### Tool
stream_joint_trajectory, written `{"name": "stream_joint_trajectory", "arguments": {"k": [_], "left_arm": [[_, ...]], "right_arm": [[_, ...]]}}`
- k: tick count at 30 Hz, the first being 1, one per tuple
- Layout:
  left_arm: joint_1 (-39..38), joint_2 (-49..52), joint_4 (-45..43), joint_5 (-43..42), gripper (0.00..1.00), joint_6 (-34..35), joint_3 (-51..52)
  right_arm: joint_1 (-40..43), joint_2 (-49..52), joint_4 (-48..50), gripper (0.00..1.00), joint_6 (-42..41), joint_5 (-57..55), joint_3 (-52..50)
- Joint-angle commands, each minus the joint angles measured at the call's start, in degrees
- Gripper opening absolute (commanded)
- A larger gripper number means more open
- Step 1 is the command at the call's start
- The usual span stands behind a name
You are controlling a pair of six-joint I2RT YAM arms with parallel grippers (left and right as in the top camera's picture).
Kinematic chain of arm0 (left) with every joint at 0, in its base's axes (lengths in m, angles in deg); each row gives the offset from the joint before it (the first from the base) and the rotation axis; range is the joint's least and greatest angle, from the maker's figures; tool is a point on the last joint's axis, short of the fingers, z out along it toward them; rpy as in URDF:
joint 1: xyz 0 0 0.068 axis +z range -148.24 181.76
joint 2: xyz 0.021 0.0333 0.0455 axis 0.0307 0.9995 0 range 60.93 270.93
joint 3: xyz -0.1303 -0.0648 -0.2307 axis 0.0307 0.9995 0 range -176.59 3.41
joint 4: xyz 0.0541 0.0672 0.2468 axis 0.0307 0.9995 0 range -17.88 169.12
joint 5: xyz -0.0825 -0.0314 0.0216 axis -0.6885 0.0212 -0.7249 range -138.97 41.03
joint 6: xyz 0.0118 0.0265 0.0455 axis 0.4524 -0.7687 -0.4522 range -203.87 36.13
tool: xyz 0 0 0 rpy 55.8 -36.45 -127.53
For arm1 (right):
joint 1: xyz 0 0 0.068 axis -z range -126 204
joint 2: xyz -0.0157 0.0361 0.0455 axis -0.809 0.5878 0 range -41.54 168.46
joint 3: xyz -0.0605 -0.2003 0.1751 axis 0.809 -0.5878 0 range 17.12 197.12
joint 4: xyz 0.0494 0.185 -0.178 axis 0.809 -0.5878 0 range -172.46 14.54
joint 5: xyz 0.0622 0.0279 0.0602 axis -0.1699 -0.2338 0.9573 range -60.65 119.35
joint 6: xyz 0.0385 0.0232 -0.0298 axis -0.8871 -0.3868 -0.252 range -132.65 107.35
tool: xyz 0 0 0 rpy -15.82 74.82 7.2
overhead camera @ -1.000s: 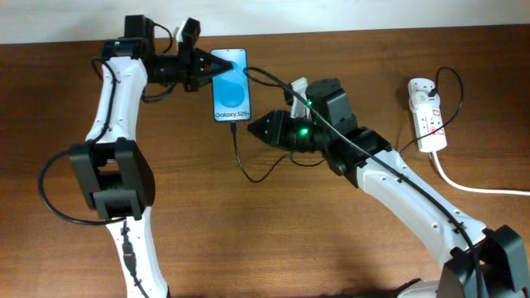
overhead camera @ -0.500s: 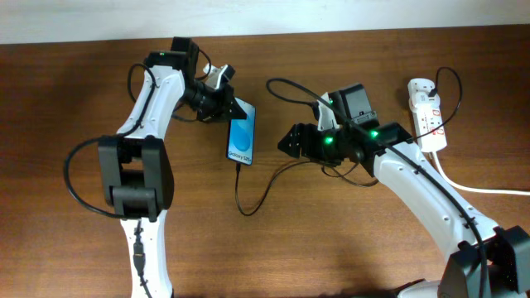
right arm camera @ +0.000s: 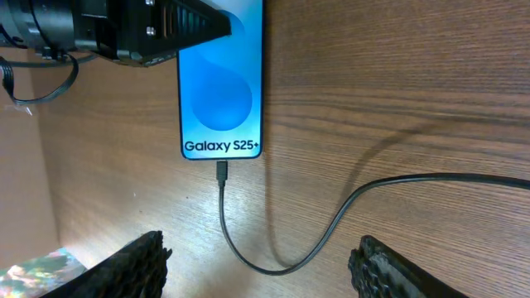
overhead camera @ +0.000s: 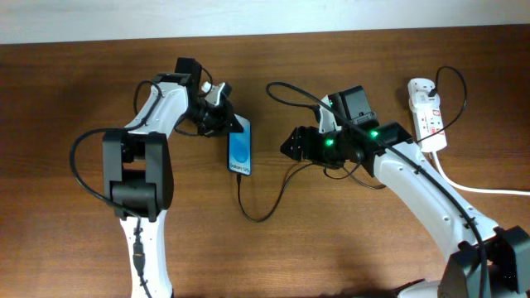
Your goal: Plug charger to phone and switch on socket
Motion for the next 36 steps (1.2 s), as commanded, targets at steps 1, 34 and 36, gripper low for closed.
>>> {"name": "stream_joint_trajectory", "arguments": {"k": [1, 34, 36], "left_arm": [[0.2, -0.5, 0.0, 0.3, 0.28, 0.1, 0.2], [3.1, -21.8, 1.7, 41.2, 0.99, 2.2, -5.1], [3.1, -26.9, 0.0, 41.2, 0.99, 2.2, -5.1]], "right_arm": [[0.2, 0.1, 0.0, 0.75, 0.4, -0.7, 0.3], [0.2, 0.1, 0.7, 0.84, 2.8, -1.6, 0.3], [0.2, 0.1, 1.1, 0.84, 2.8, -1.6, 0.3]]}}
